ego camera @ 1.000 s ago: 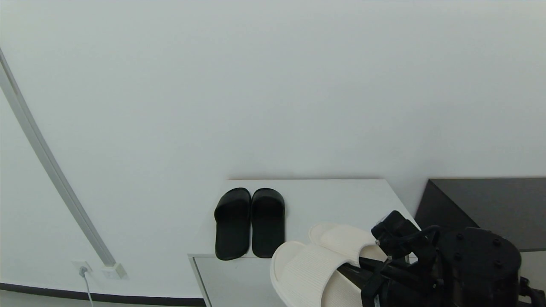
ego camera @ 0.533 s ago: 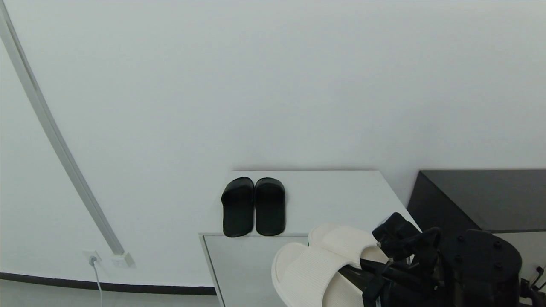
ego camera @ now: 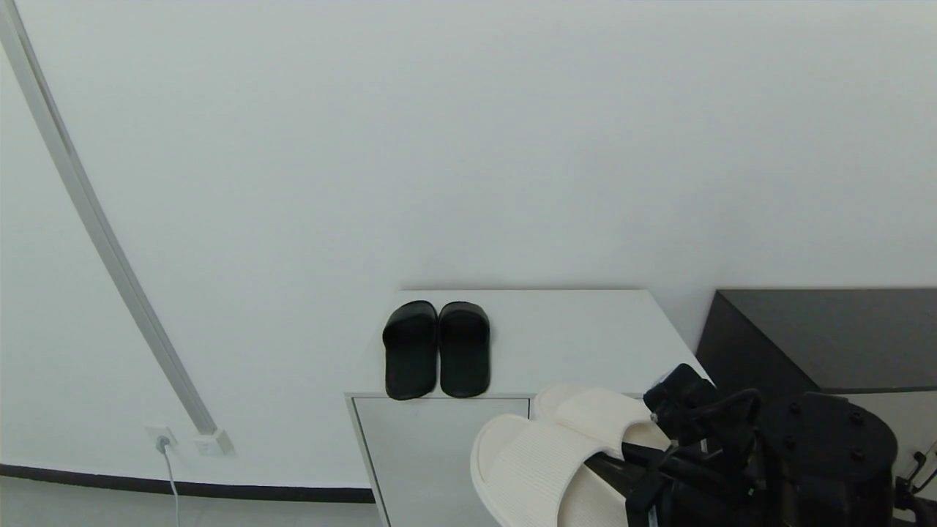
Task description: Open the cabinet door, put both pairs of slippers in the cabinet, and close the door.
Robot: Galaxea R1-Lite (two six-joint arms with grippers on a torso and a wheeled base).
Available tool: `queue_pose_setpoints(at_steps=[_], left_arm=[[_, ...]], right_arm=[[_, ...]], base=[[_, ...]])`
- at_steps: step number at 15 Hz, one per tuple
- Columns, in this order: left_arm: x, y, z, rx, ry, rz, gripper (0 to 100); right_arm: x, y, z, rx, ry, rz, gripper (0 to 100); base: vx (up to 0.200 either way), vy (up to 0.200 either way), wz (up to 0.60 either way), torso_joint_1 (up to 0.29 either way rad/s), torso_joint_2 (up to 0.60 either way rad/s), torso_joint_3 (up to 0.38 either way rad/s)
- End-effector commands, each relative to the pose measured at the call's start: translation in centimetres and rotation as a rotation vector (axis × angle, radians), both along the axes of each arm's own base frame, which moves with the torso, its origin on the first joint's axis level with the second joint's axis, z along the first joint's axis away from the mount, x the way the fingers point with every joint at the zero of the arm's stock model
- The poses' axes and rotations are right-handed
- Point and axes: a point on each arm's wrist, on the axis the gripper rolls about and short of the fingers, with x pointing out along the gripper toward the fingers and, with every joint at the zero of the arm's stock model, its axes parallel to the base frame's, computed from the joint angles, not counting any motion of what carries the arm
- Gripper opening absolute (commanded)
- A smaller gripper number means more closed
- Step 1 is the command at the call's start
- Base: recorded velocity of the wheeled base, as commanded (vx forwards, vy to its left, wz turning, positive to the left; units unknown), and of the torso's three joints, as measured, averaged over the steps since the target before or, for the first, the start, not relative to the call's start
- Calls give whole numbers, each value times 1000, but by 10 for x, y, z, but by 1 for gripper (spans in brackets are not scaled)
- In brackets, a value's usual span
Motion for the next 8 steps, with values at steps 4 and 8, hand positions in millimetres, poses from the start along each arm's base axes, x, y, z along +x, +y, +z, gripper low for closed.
queue_pose_setpoints(at_steps=[4, 8], left_arm=[[0, 0, 0, 2, 2, 1, 0], [0, 0, 0, 2, 2, 1, 0]], right_arm=[[3, 2, -7, -17, 21, 11, 0], [3, 1, -7, -15, 22, 12, 0]], base=[[0, 0, 0, 0, 0, 0], [0, 0, 0, -135, 307, 166]])
